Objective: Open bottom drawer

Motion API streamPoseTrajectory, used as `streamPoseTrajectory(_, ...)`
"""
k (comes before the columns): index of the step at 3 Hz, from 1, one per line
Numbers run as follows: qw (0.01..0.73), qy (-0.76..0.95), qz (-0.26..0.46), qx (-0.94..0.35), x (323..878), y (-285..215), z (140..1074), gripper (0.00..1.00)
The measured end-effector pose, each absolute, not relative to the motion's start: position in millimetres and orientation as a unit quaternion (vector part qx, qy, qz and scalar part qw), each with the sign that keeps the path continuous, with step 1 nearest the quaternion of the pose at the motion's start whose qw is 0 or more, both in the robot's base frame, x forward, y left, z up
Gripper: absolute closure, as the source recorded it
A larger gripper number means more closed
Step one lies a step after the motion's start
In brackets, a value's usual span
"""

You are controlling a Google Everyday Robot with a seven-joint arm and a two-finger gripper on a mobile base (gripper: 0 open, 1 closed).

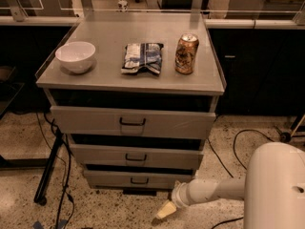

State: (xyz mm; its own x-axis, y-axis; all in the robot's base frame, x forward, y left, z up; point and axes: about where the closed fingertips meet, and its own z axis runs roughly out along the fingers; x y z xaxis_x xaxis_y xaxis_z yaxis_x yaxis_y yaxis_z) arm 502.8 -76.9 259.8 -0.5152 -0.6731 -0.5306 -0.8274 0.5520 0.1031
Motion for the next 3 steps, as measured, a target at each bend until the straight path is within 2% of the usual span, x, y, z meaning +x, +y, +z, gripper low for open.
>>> streamPoseTrajectory(3,0.283,0.839,0.163,-0.435,552.9,-50.7,241.8,0.0)
